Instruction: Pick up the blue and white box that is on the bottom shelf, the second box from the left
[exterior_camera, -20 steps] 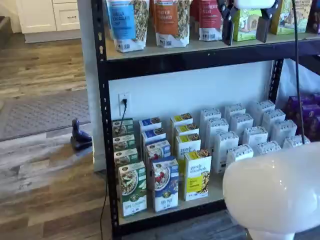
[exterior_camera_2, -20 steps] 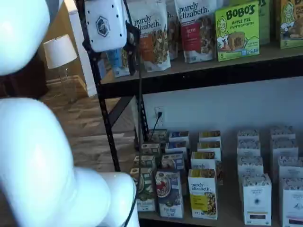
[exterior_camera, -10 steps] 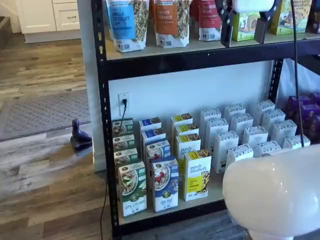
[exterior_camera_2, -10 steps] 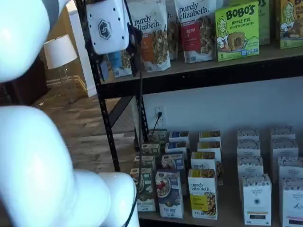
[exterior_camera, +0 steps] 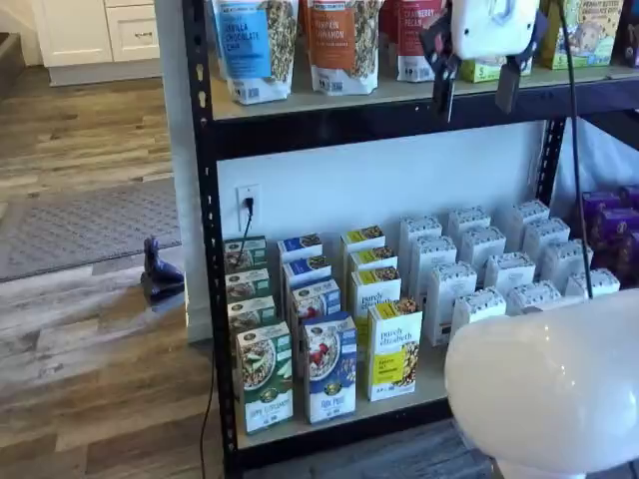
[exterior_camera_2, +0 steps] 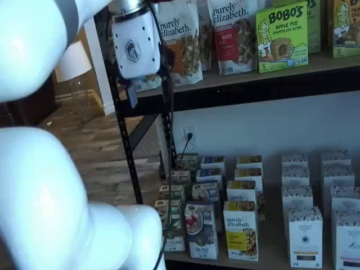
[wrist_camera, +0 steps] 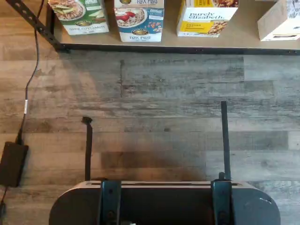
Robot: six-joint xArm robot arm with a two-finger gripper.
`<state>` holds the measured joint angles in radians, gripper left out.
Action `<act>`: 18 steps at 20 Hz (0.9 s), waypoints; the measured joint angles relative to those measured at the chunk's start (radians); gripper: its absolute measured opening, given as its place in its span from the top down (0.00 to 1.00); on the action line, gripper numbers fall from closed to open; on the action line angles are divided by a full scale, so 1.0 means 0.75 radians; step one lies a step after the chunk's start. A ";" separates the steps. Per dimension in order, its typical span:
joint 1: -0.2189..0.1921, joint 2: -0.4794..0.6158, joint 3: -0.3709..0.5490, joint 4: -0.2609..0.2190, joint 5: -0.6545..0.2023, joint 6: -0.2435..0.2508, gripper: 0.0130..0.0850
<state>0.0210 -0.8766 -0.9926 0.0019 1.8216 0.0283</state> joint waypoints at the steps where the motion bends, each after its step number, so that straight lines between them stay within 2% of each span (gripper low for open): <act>1: 0.000 0.003 0.014 -0.002 -0.011 0.000 0.00; 13: -0.005 0.008 0.330 0.002 -0.330 0.000 0.00; 18: 0.024 0.027 0.472 0.014 -0.476 0.027 0.00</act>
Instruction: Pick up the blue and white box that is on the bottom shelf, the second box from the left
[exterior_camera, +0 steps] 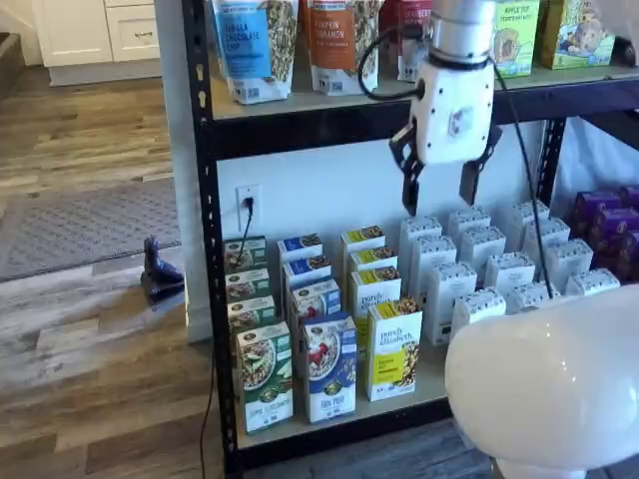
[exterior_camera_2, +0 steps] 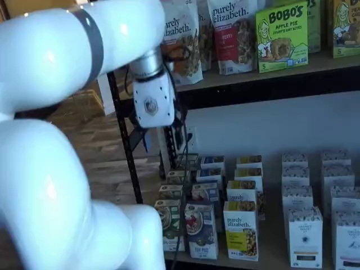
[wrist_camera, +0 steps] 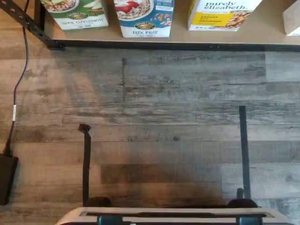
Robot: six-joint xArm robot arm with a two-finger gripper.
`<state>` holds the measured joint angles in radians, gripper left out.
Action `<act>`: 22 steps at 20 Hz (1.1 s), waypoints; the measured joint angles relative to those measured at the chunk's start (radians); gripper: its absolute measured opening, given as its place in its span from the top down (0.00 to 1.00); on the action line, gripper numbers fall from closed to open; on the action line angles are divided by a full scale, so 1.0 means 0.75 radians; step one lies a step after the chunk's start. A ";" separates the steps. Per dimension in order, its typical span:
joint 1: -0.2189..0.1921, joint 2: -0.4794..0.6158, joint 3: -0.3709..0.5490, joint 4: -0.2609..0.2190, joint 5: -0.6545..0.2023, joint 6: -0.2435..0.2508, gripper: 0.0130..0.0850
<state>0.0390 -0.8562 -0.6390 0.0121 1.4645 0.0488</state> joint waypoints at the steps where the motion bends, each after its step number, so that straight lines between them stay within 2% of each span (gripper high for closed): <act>1: 0.007 0.004 0.024 0.001 -0.028 0.006 0.00; 7: 0.057 0.034 0.166 -0.006 -0.228 0.057 0.00; 12: 0.087 0.104 0.248 0.023 -0.376 0.076 0.00; 17: 0.131 0.223 0.312 -0.005 -0.539 0.129 0.00; 22: 0.159 0.369 0.378 0.046 -0.762 0.123 0.00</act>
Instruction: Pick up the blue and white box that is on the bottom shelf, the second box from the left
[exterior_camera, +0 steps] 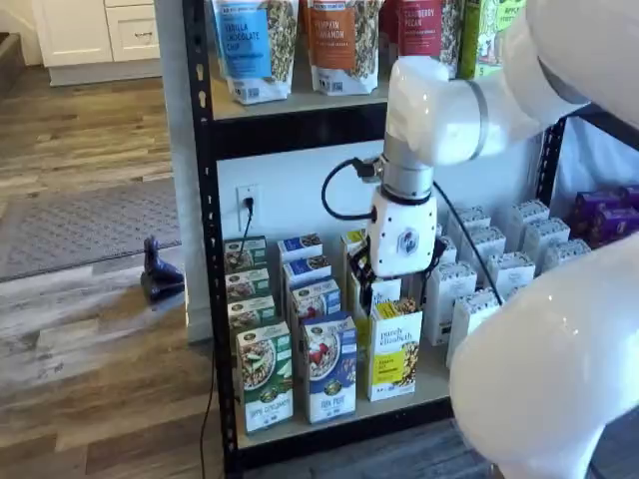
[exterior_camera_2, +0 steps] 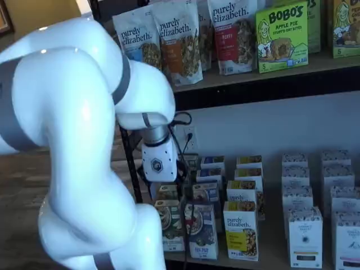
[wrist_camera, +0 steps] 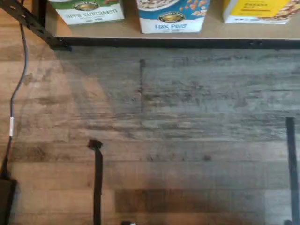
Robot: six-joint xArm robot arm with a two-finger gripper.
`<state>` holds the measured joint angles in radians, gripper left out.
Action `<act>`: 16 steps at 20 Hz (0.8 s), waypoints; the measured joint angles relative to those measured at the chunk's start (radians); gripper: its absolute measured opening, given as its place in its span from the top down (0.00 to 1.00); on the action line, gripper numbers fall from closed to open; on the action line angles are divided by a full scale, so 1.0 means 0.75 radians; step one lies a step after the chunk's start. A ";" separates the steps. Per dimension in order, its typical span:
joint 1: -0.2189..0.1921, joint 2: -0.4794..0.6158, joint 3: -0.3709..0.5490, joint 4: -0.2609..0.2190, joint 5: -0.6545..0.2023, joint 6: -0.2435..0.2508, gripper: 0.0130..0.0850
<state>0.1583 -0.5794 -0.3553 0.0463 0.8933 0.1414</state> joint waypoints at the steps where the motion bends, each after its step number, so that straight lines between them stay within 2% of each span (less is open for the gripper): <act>1: 0.011 0.029 0.013 0.002 -0.053 0.007 0.00; 7: 0.066 0.213 0.025 -0.003 -0.259 0.057 0.00; 10: 0.094 0.309 0.023 -0.052 -0.404 0.120 0.00; 14: 0.122 0.449 -0.030 -0.106 -0.487 0.193 0.00; 16: 0.130 0.532 -0.061 -0.108 -0.536 0.203 0.00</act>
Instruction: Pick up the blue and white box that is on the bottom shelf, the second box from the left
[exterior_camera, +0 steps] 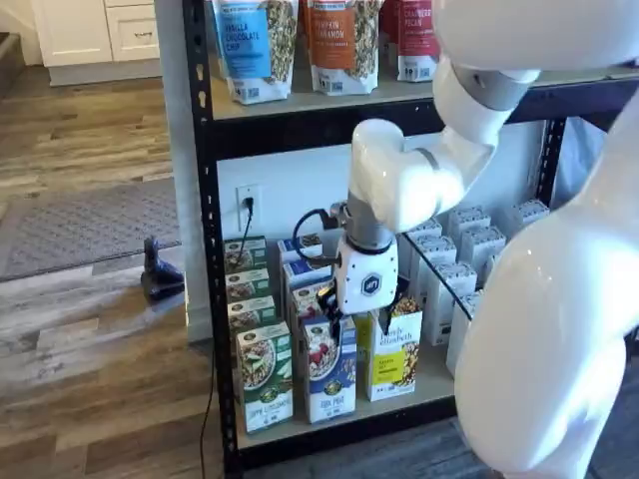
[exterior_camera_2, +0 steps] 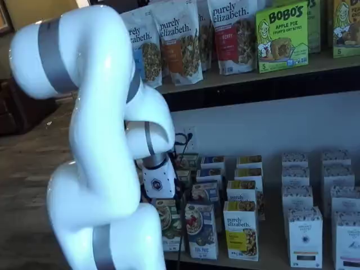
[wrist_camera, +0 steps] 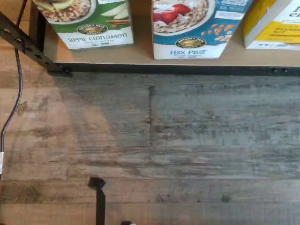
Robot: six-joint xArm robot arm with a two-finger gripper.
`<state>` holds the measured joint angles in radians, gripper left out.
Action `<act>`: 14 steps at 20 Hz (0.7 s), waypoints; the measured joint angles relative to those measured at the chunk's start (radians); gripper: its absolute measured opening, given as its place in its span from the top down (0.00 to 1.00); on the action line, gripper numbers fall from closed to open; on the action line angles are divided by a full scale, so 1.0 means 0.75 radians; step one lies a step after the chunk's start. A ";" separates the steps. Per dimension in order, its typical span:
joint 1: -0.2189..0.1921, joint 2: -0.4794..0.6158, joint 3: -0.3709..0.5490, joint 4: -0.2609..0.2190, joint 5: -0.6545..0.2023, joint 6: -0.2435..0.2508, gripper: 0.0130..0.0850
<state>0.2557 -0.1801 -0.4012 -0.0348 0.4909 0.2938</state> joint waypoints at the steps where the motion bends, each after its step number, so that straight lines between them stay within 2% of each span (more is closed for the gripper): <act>1: 0.002 0.041 -0.016 -0.007 -0.022 0.008 0.00; 8: -0.024 0.231 -0.099 -0.112 -0.147 0.081 0.00; 11: -0.024 0.294 -0.142 -0.107 -0.170 0.077 0.00; 14: -0.021 0.357 -0.189 -0.137 -0.178 0.107 0.00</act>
<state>0.2397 0.0873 -0.5429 -0.1374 0.3574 0.3740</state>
